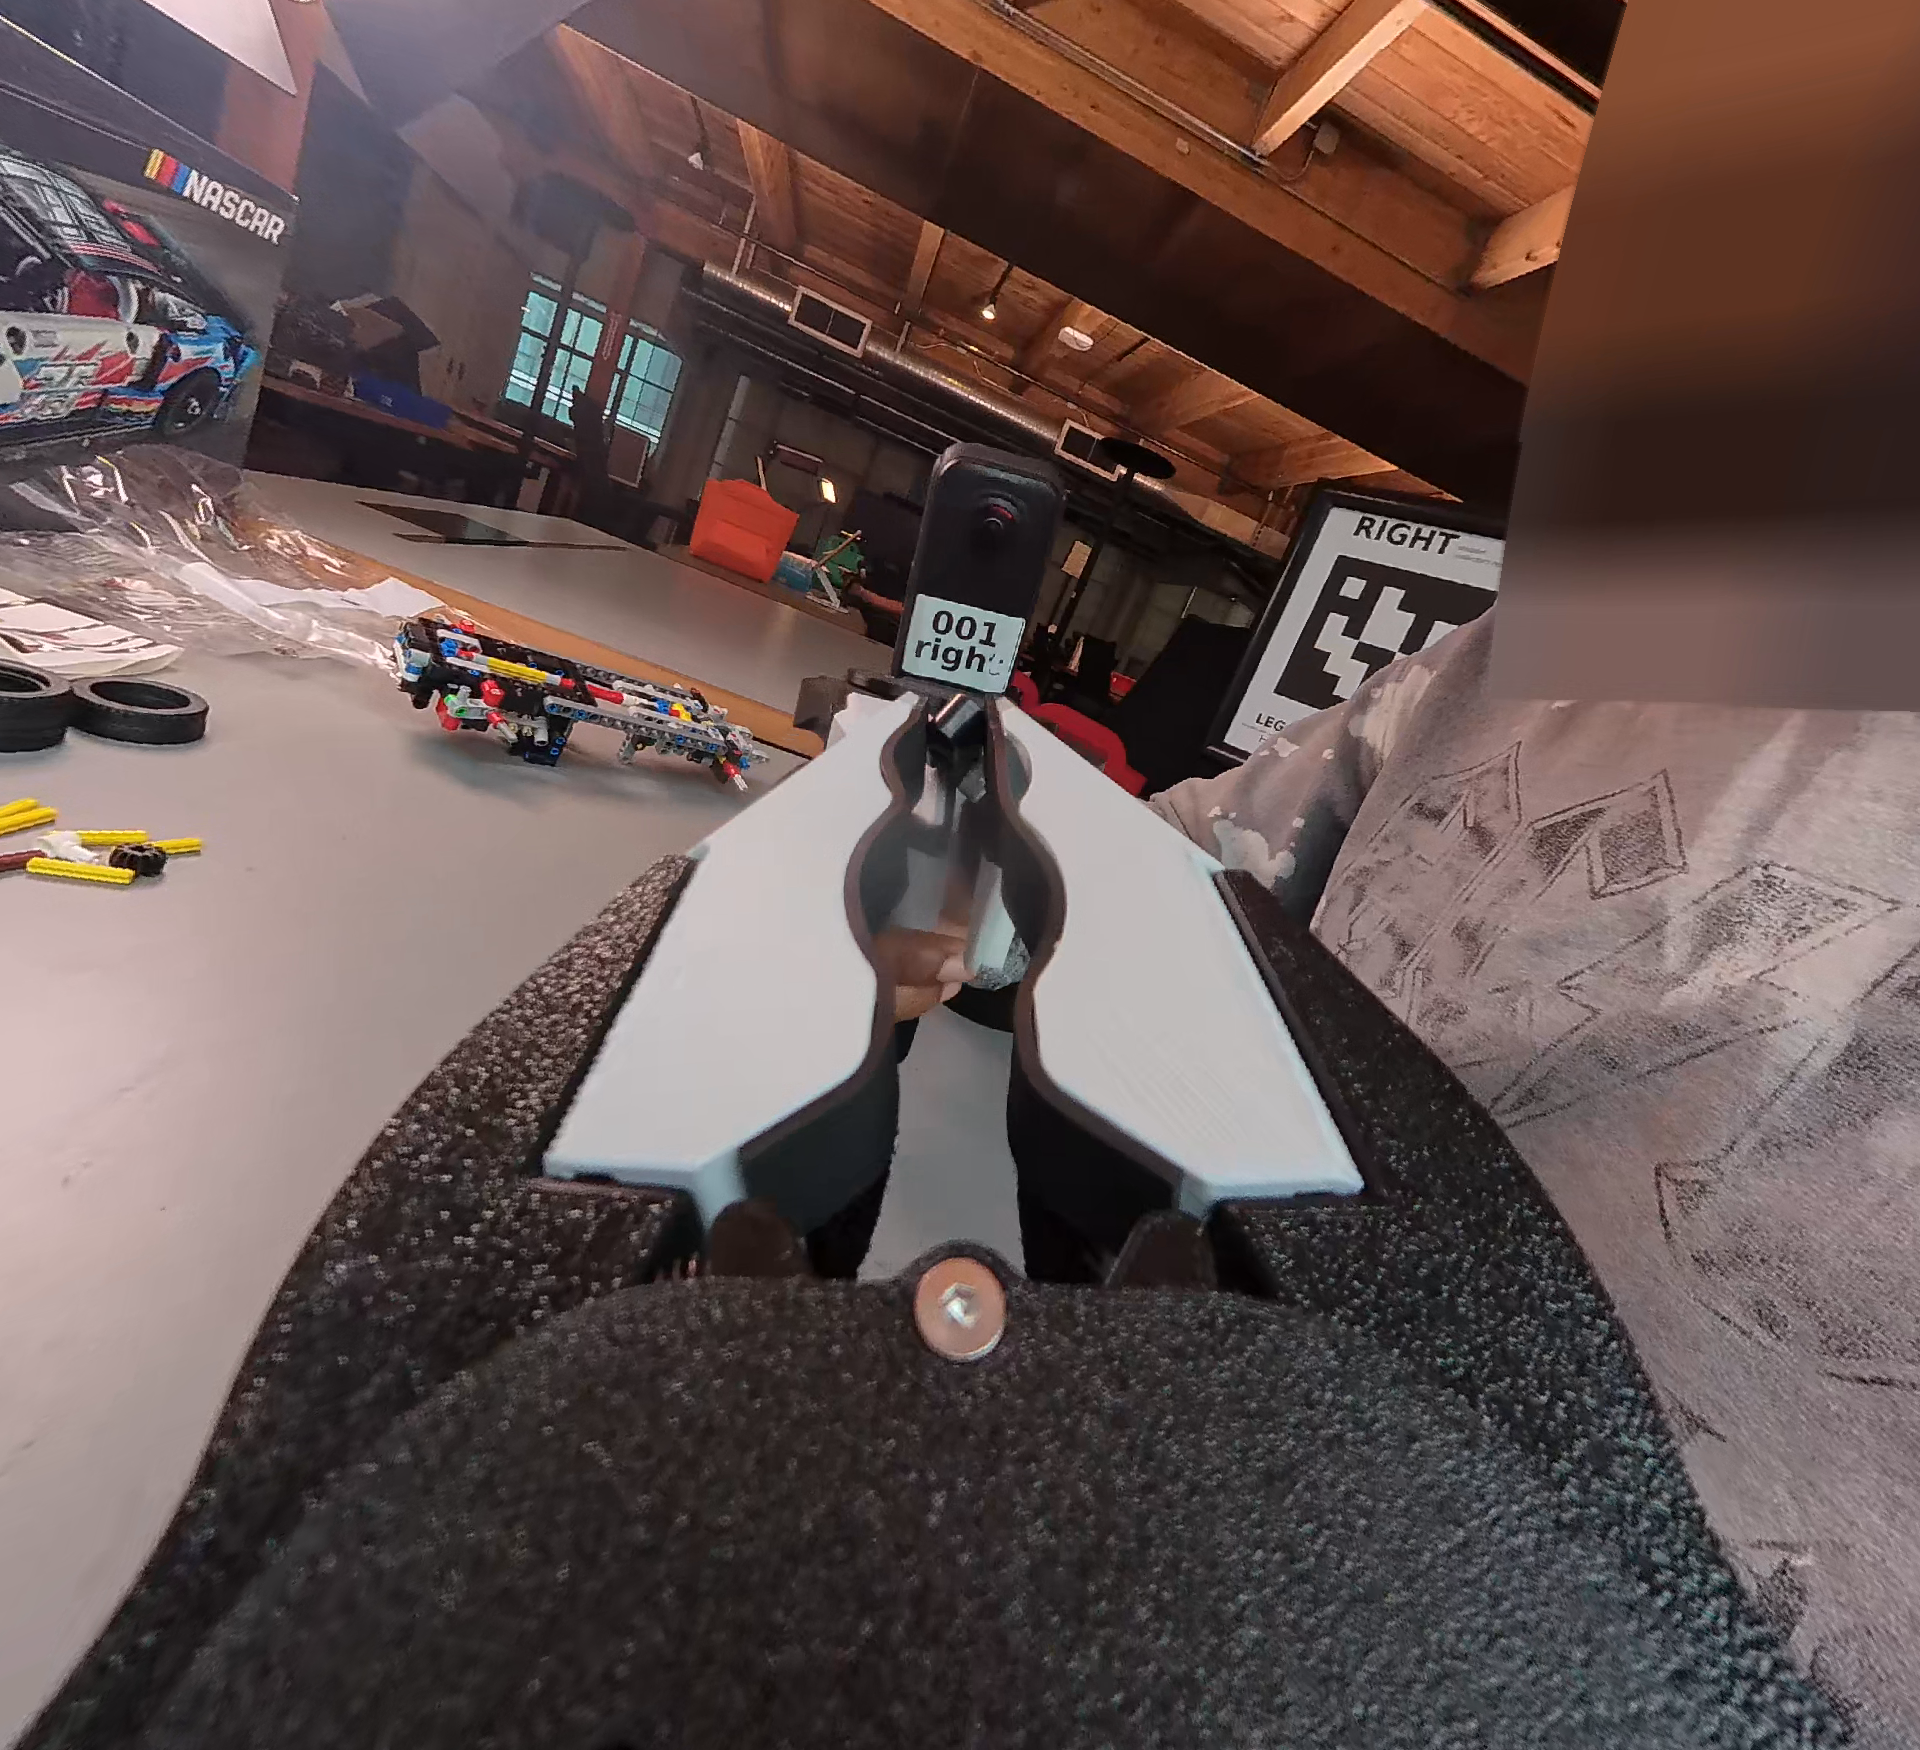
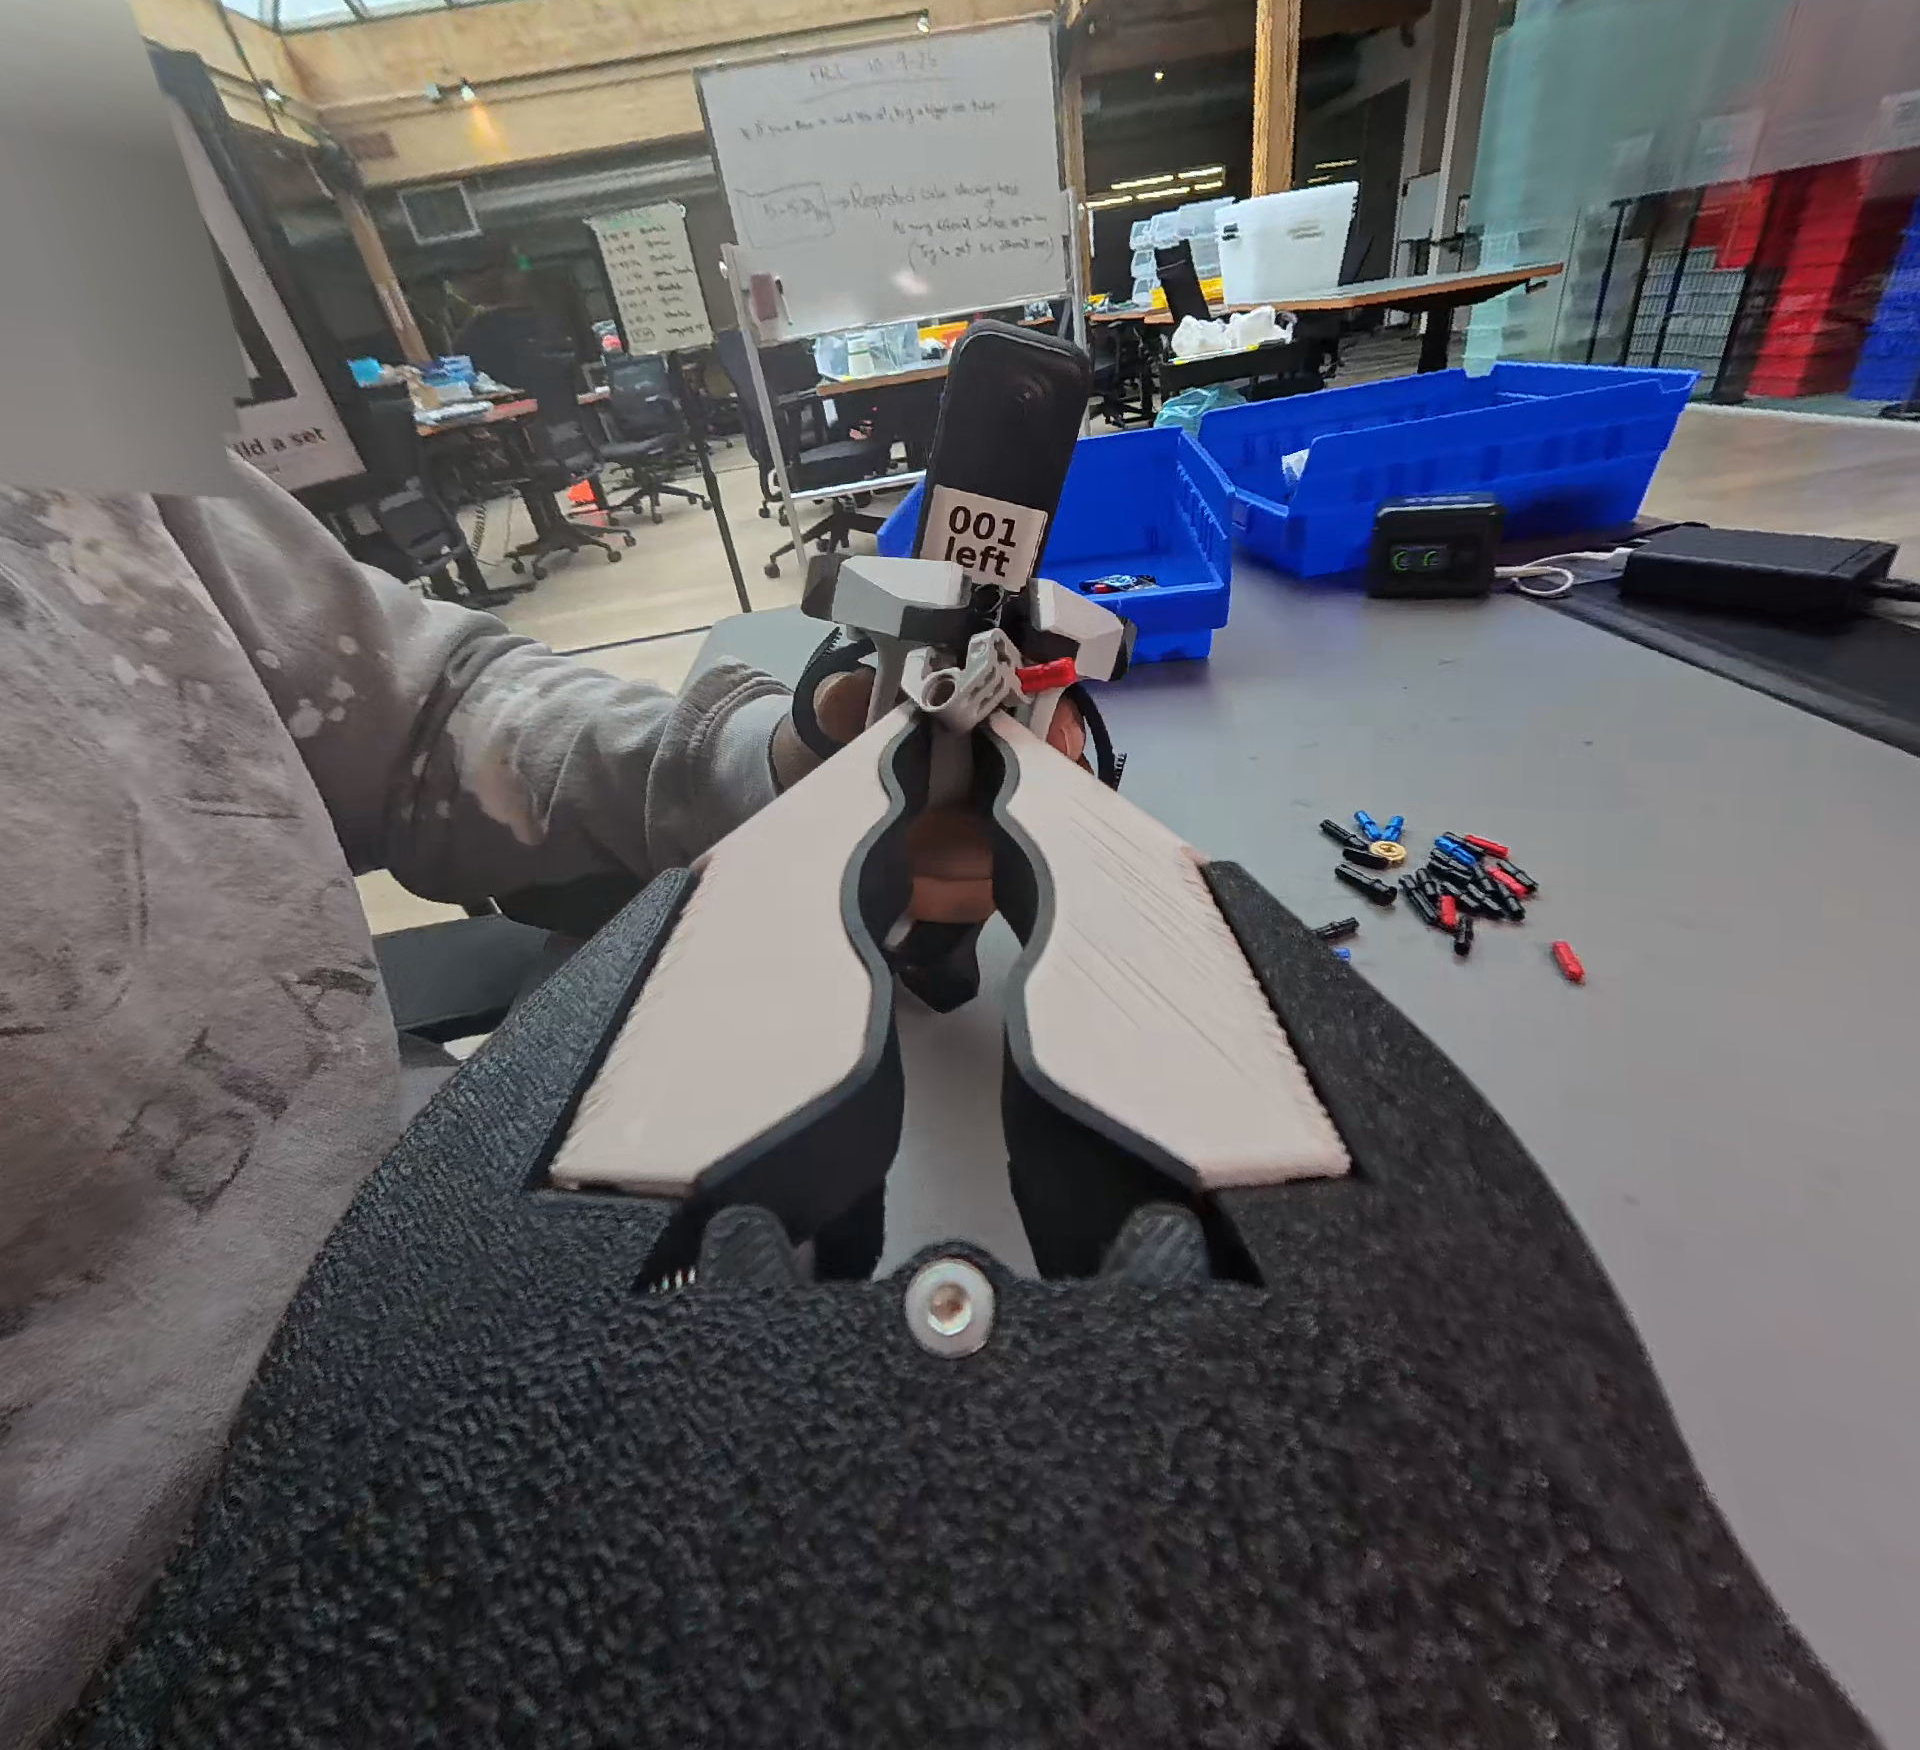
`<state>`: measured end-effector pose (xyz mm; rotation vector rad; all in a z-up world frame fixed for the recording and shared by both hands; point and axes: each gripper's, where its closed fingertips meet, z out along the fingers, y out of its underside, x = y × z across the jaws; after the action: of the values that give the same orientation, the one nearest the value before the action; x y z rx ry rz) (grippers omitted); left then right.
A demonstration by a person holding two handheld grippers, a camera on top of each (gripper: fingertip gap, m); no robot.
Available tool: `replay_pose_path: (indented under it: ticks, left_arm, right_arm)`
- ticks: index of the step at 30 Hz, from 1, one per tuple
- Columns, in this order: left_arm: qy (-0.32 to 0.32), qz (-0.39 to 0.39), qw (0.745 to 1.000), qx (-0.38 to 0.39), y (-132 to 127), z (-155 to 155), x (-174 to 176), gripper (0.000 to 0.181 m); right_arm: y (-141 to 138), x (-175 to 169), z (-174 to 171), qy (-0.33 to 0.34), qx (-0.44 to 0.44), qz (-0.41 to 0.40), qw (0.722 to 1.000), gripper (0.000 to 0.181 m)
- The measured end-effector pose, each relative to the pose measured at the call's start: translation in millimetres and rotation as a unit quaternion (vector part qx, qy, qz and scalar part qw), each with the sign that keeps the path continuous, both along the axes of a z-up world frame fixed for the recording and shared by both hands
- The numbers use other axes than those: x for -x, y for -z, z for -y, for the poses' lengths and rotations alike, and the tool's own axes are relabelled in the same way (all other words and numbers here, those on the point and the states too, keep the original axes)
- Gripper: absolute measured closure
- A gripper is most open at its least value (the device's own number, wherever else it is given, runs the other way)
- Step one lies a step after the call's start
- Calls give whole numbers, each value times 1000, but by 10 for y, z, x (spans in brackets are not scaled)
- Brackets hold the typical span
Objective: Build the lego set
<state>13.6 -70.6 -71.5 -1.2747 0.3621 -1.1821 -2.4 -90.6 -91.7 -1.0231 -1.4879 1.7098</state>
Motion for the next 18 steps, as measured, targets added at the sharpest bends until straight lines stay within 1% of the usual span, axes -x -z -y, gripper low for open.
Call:
replay_pose_path:
  ticks: [3, 5, 8, 10, 11, 14, 16, 18]
  left_arm:
    - [-4, -22, 1000, -8, 22, 12, -13, 172]
    - [-23, -47, 998, -21, 37, 10, 3, 172]
    - [-52, -107, 991, -56, 57, 39, -2, 172]
    - [-64, -139, 985, -85, 34, 78, -32, 172]
    - [-70, -153, 981, -100, 21, 96, -51, 172]
    - [-97, -203, 964, -144, -7, 136, -103, 171]
    - [-108, -232, 953, -159, 3, 153, -110, 171]
    - [-108, -239, 954, -144, 41, 140, -78, 167]
  right_arm:
    - [28, -12, -8, 4, -30, 3, 1000, 172]
    - [12, -42, 2, -15, -11, 10, 1000, 160]
    - [-15, -94, 12, -53, 43, 25, 997, 159]
    - [-60, -128, 34, -85, 97, 29, 991, 162]
    - [-81, -137, 31, -100, 129, 34, 986, 166]
    - [-131, -182, 51, -154, 213, 46, 964, 168]
    - [-124, -179, 55, -154, 214, 42, 964, 168]
    - [-81, -162, 38, -135, 155, 47, 978, 168]
